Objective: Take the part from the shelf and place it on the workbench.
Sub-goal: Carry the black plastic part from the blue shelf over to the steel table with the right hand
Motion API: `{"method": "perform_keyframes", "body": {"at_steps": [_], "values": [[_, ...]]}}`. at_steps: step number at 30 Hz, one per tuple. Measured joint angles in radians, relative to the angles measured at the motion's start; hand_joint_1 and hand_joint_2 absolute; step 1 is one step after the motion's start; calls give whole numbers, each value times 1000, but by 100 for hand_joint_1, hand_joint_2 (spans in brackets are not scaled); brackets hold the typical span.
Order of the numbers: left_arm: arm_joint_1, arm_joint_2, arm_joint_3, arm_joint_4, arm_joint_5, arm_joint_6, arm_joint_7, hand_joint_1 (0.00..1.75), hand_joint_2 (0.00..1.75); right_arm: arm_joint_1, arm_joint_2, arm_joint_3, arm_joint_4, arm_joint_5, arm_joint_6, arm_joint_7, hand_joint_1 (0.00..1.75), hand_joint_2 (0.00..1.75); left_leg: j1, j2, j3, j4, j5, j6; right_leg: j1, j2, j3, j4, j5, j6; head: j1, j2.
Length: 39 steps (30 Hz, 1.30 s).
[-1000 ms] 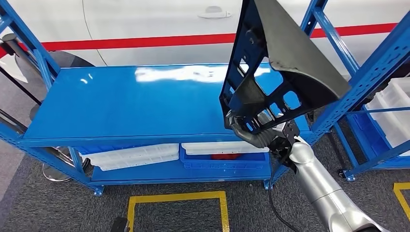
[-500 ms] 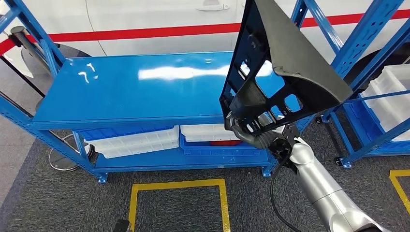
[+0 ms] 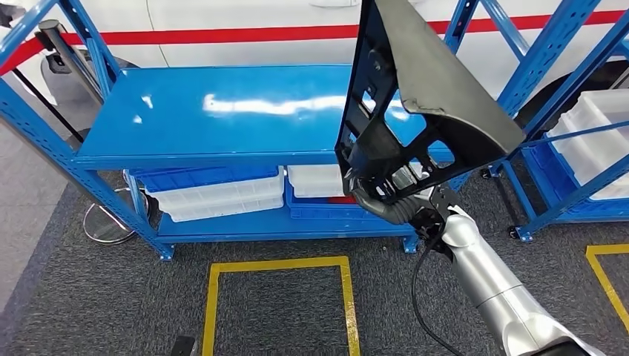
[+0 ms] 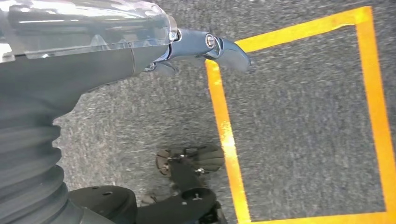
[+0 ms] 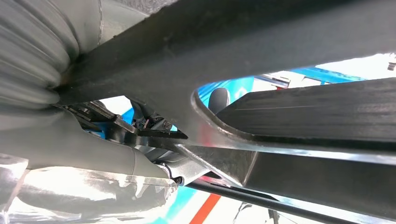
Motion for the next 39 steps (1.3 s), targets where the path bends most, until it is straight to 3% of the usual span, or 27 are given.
{"method": "perform_keyframes", "body": {"at_steps": [2, 4, 5, 7, 9, 10, 11, 12, 13, 15, 16, 18, 20, 21, 22, 24, 25, 26, 27, 29, 31, 32, 35, 37, 39], "values": [[1, -1, 0, 0, 2, 1, 0, 0, 175, -8, 5, 2, 3, 1, -3, -1, 175, 175, 0, 2, -8, -1, 17, -8, 8, -1, 49, -82, -16, -7, -1, 0], [3, 0, 0, 0, 3, 2, 1, 0, 175, -14, 10, 4, 9, 2, -6, -2, 175, 175, 2, 1, -11, -6, 30, -19, 6, -3, 44, -99, 1, -11, -1, 0], [4, 0, 1, 0, 3, 2, 1, 0, 175, -18, 12, 4, 13, 2, -9, -2, 175, 175, 3, 0, -18, 2, 17, -26, 3, -5, 38, -104, 13, -17, -1, 0], [5, 1, 1, 0, 4, 3, 3, 0, 175, -20, 16, 3, 21, 0, -14, -4, 175, 175, 9, -3, -43, 69, -62, -39, -5, -10, 16, -112, 39, -26, -1, 0], [5, 1, 1, 0, 5, 4, 4, 0, 175, -19, 17, 0, 28, -4, -19, -9, 175, 175, 20, -3, -74, 196, -153, -53, -7, -10, -14, -111, 63, -28, -1, 0], [6, 1, 1, 0, 5, 5, 4, 0, 175, -15, 17, -3, 31, -5, -21, -12, 175, 175, 27, -2, -80, 249, -170, -60, -8, -10, -29, -111, 75, -25, -1, 0], [6, 1, 1, 0, 5, 5, 4, 0, 175, -9, 17, -7, 34, -6, -24, -15, 175, 175, 32, -2, -72, 275, -163, -66, -11, -10, -44, -110, 86, -21, -1, 0], [7, 2, 2, 0, 5, 5, 5, 0, 175, -1, 16, -12, 35, -3, -28, -17, 175, 175, 37, -2, -48, 267, -140, -72, -14, -10, -59, -108, 97, -15, -1, 0], [8, 2, 2, 0, 4, 6, 6, 0, 175, 8, 16, -19, 35, 4, -32, -19, 175, 175, 42, -2, -5, 223, -113, -78, -18, -10, -73, -105, 106, -9, -1, 0], [7, 1, 2, 0, 1, 6, 10, 0, 175, 28, 15, -36, 26, 29, -41, -20, 175, 175, 46, -5, 100, 81, -106, -82, -23, -10, -94, -97, 121, 6, 0, 0], [7, 1, 1, 0, -2, 7, 13, 0, 175, 39, 15, -47, 18, 44, -45, -20, 175, 175, 44, -7, 136, 26, -117, -78, -24, -10, -99, -95, 128, 14, 0, 0], [8, 1, 1, 0, -7, 7, 19, 0, 175, 61, 13, -68, -1, 69, -49, -22, 175, 175, 36, -10, 156, -16, -130, -62, -23, -10, -101, -99, 146, 30, 0, 0], [8, 1, 1, 0, -11, 8, 24, 0, 175, 84, 11, -87, -18, 93, -49, -22, 175, 175, 37, -6, 143, -17, -112, -42, -26, -9, -108, -99, 146, 43, 0, 0], [7, 1, 1, 0, -11, 8, 26, 0, 175, 93, 10, -97, -26, 105, -48, -22, 175, 175, 38, -4, 133, -20, -100, -32, -28, -8, -118, -80, 121, 46, 0, 0], [6, 1, 1, 0, -12, 9, 28, 0, 175, 101, 9, -107, -33, 117, -47, -22, 175, 175, 38, -2, 122, -22, -87, -23, -28, -7, -133, -39, 77, 47, 0, 0], [5, 1, 1, 0, -13, 10, 30, 0, 175, 110, 9, -125, -44, 141, -47, -18, 175, 175, 32, 0, 93, -20, -65, -13, -26, -5, -170, 93, -25, 48, 0, 0], [5, 1, 1, 0, -14, 10, 31, 0, 175, 111, 9, -132, -46, 154, -49, -16, 175, 175, 28, 0, 79, -19, -54, -10, -24, -4, -181, 157, -52, 48, 0, 0], [5, 1, 1, 0, -15, 10, 31, 0, 175, 112, 9, -137, -47, 167, -53, -12, 175, 175, 24, 0, 64, -17, -45, -9, -22, -3, -179, 193, -54, 46, 0, 0], [5, 1, 1, 0, -15, 10, 31, 0, 175, 112, 9, -140, -47, 180, -59, -8, 175, 175, 21, 0, 51, -15, -36, -9, -20, -2, -160, 194, -39, 42, 0, 0], [6, 1, 1, 0, -15, 11, 30, 0, 175, 107, 9, -144, -48, 207, -78, -1, 175, 175, 15, -1, 29, -10, -20, -9, -11, -1, -70, 93, 2, 25, 0, 0], [6, 0, 1, 0, -15, 11, 26, 0, 175, 97, 10, -147, -48, 240, -110, 4, 175, 175, 10, -1, 13, -6, -6, -15, -1, -1, 22, -41, 2, 8, 0, 0], [6, -1, 1, 0, -15, 12, 24, 0, 175, 93, 10, -148, -49, 255, -129, 5, 175, 175, 11, -1, 10, -7, 2, -19, 3, 0, 45, -81, -4, 3, 0, 0], [12, 1, 1, 0, -18, 11, 20, 0, 175, 93, 9, -149, -50, 287, -173, 8, 175, 175, 11, -2, -1, -12, 16, -36, 3, -4, 42, -113, 15, -7, 0, 0], [14, 2, 0, 0, -21, 11, 19, 0, 175, 94, 9, -149, -50, 295, -185, 9, 175, 175, 13, -4, -24, 36, -39, -49, -5, -8, 26, -125, 39, -19, 0, 0], [15, 2, -1, 0, -21, 11, 20, 0, 175, 94, 8, -149, -48, 294, -190, 9, 175, 175, 22, -4, -57, 156, -133, -61, -7, -10, 3, -124, 59, -25, 0, 0]]}}
